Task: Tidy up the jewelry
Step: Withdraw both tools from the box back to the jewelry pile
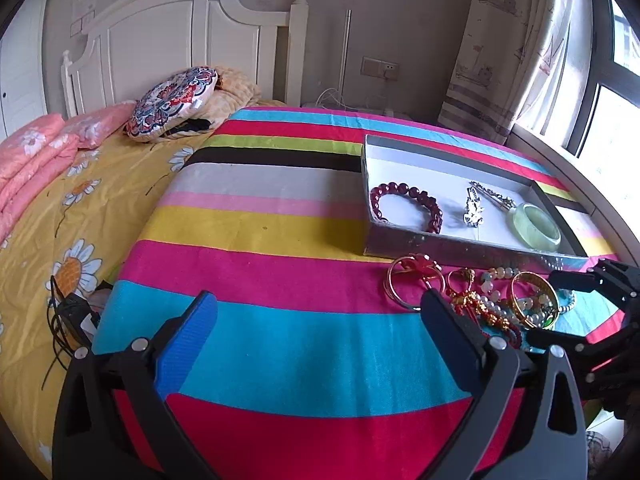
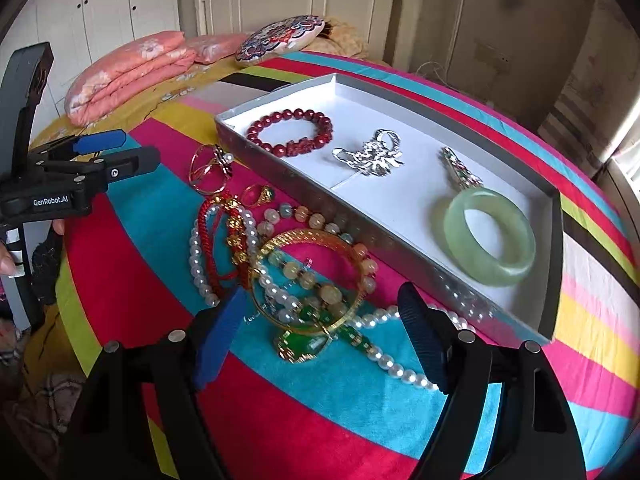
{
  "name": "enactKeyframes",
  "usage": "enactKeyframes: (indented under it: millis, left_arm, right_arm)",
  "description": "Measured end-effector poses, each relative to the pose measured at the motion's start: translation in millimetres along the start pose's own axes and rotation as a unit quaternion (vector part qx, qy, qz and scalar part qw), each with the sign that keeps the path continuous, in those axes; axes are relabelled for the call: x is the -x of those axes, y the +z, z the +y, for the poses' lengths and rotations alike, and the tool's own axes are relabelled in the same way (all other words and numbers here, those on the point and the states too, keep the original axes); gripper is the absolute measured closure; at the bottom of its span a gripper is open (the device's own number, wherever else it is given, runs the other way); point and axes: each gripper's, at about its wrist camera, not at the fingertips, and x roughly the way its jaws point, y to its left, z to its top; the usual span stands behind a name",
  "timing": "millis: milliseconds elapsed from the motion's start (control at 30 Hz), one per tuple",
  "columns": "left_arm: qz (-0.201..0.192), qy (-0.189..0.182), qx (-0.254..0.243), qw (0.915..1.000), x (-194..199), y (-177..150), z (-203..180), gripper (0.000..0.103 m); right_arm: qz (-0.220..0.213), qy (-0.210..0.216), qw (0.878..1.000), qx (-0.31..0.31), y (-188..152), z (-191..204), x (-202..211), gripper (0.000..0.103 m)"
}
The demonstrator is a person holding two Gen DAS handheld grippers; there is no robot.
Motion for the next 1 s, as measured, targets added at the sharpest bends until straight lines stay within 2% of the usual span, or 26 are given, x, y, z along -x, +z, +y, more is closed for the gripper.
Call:
enactKeyframes:
  millis: [133,200,267,600,833,900,1000]
  left_arm:
    - [0.0,-0.007,0.002,1.0,-0.2,-0.4,1.3,0.003]
    - [0.0,-0.009,0.0,1.0,0.2,-0.9,1.0,0.003]
    - [0.001,-0.012,-0.003,0.9999,0.0,-1.1,-0.1,0.003]
    - [0.025,-0.015,-0.073,0.9969,-5.1,-1.1,-27.0,0.003]
    - [0.057,-0.046,-0.055,0.9958,-24.3,10.3,-38.1,0.004]
    - [0.064,-0.052,-0.056,0.9951,-30.5,14.6,-42.5,0.008]
    - [0.075,-0.057,-0.063,0.9936,-40.3,18.5,-47.5,0.019]
  right_arm:
    - [0.001,-0.002,1.0,0.003,5.3,4.8,-4.6,0.03]
    - [0.0,0.007,1.0,-0.005,7.5,3.1,-5.7,0.04]
    - [-0.002,0.004,1.0,-0.004,7.3,2.0,-4.9,0.044]
    - [-0.046,0.013,0.998,-0.034,-6.3,-13.3,24.1,0.044]
    - [-0.059,0.019,0.997,-0.044,-14.7,-21.4,32.5,0.044]
    - [-0.059,0.02,0.997,-0.044,-16.4,-21.4,31.7,0.044]
    - [-0.058,0.023,0.997,-0.045,-18.2,-22.0,30.5,0.044]
